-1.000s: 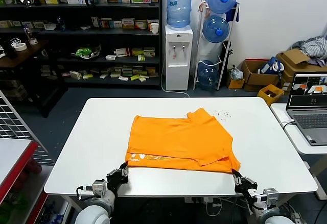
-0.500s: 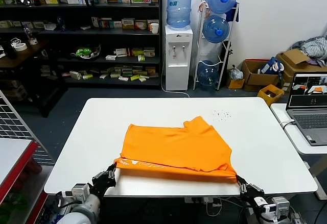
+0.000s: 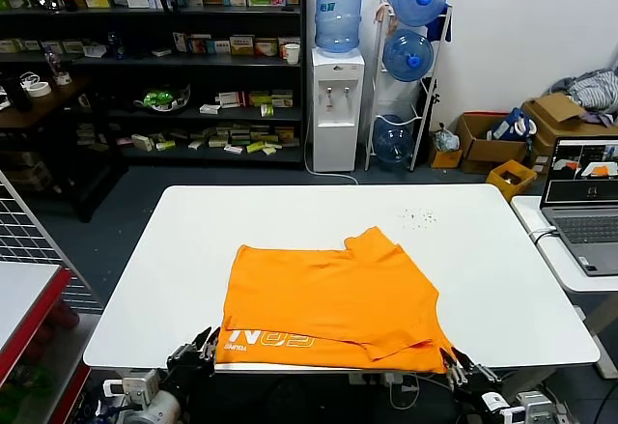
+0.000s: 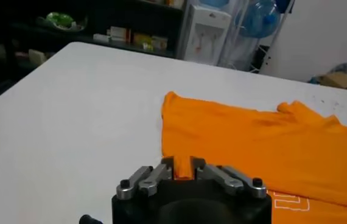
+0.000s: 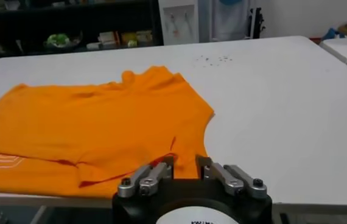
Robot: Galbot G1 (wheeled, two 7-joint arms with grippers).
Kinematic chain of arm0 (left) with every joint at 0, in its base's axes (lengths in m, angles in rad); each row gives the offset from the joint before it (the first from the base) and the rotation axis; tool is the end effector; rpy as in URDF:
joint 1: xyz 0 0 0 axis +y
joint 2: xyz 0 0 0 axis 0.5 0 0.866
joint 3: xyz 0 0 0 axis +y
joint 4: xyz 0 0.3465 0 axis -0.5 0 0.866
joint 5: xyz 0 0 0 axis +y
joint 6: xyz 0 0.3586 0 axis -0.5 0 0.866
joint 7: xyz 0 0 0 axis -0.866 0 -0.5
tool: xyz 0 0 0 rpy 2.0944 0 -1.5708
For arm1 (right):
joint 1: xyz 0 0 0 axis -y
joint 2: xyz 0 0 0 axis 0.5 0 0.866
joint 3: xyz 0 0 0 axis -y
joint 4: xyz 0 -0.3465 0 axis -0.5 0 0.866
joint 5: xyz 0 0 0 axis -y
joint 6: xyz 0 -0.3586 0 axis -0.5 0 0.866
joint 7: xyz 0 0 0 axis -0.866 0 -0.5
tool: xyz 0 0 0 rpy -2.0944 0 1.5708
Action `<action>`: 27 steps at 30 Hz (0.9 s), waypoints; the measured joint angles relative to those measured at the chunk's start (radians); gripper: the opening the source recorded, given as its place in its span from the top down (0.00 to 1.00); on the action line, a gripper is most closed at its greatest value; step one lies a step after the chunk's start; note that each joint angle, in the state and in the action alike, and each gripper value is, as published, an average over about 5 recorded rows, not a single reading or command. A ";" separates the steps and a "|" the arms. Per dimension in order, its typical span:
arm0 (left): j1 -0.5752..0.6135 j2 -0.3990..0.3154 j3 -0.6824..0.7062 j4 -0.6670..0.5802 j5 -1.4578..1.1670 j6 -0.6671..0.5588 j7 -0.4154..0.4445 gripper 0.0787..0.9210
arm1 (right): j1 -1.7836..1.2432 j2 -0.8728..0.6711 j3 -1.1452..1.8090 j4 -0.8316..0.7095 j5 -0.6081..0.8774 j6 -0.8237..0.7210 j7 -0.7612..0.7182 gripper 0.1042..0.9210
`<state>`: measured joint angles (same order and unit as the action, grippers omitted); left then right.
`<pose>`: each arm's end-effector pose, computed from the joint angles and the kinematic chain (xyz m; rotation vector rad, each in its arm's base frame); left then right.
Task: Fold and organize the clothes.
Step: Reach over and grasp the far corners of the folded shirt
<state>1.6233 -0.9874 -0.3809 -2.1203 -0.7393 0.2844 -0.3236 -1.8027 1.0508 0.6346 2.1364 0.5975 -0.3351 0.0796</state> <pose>0.1684 0.0514 -0.2964 -0.1361 -2.6025 0.2284 0.1386 -0.1058 -0.2917 0.1550 -2.5834 -0.0855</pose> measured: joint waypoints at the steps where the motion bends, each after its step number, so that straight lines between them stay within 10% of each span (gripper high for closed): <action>1: -0.001 0.002 -0.004 -0.002 -0.003 0.001 0.001 0.52 | 0.004 -0.004 0.002 0.003 0.003 0.002 0.001 0.45; 13: -0.184 0.022 0.016 0.089 -0.037 -0.012 0.033 0.14 | 0.336 -0.069 -0.089 -0.116 0.079 -0.021 0.053 0.13; 27: -0.673 -0.026 0.240 0.524 -0.073 0.004 0.099 0.12 | 0.922 0.008 -0.385 -0.564 0.144 -0.119 0.099 0.12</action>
<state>0.9506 -1.0137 -0.1410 -1.5960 -0.8126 0.2884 -0.2248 -0.8802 1.0592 0.2498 1.5728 0.7410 -0.4538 0.1786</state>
